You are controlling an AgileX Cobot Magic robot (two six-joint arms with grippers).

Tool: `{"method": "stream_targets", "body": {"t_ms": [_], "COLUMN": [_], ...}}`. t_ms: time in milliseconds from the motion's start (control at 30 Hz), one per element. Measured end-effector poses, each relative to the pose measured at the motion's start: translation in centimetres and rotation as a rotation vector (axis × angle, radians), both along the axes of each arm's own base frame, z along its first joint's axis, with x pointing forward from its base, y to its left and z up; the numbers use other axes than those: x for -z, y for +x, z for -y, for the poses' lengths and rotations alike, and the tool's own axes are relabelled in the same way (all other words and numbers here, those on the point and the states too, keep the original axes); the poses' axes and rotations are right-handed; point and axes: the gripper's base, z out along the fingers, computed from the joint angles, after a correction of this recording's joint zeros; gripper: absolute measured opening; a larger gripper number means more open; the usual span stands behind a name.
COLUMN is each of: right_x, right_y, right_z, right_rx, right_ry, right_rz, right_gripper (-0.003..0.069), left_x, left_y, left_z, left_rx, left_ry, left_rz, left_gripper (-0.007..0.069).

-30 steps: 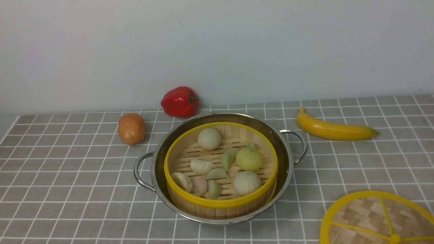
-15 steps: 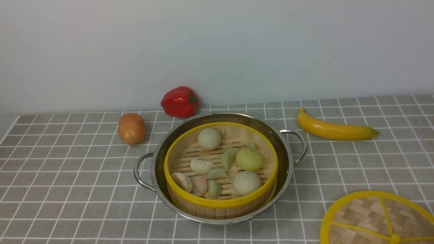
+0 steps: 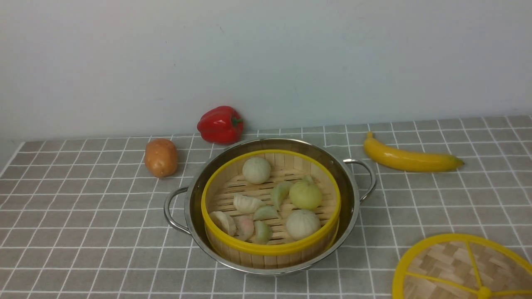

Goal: Place the steamer in the pot on the grey tablecloth, and put the lid on the steamer.
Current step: 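Move the gripper down to the bamboo steamer lid and grasp its center knob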

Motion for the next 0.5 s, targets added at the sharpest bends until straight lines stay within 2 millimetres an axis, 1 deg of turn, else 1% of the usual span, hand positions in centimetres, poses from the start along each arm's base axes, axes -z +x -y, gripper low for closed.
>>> {"method": "stream_targets", "body": {"t_ms": [500], "right_x": [0.00], "right_y": [0.00], "right_z": [0.00], "right_rx": [0.000], "right_ry": [-0.001], "right_rz": [0.000], "right_gripper": [0.0244], "left_x": [0.00], "left_y": [0.00], "left_z": [0.00], "left_rx": [0.000], "left_ry": [0.000], "left_rz": [0.000], "left_gripper": [0.0204]}}
